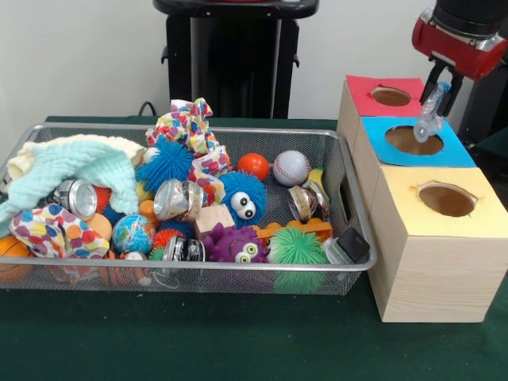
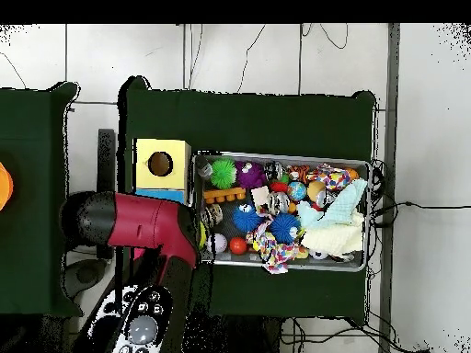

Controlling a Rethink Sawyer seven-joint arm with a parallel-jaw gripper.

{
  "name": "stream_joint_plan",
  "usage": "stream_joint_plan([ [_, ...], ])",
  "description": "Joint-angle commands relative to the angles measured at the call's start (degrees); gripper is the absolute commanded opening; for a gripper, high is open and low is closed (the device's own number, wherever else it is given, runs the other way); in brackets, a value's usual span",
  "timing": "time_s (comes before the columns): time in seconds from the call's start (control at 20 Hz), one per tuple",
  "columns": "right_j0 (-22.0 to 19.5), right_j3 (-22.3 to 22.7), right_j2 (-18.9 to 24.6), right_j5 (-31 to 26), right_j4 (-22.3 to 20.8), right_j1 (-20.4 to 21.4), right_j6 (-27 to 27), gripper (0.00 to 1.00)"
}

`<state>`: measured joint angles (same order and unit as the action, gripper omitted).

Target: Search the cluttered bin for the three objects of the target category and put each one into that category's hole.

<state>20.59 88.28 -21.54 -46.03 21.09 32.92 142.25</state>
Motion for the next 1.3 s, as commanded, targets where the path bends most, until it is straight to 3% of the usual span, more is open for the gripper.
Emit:
stream_joint_plan([
  [0.05, -3.38, 8.21, 2.02, 6.4, 1.8, -2.83, 11.86, 0.0],
  [0.7, -3.59, 8.63, 2.09, 8.18, 1.93, -3.75, 11.77, 0.0],
  [1.3, -0.33, 8.92, 1.33, 7.2, 3.81, -3.43, 15.47, 0.0],
])
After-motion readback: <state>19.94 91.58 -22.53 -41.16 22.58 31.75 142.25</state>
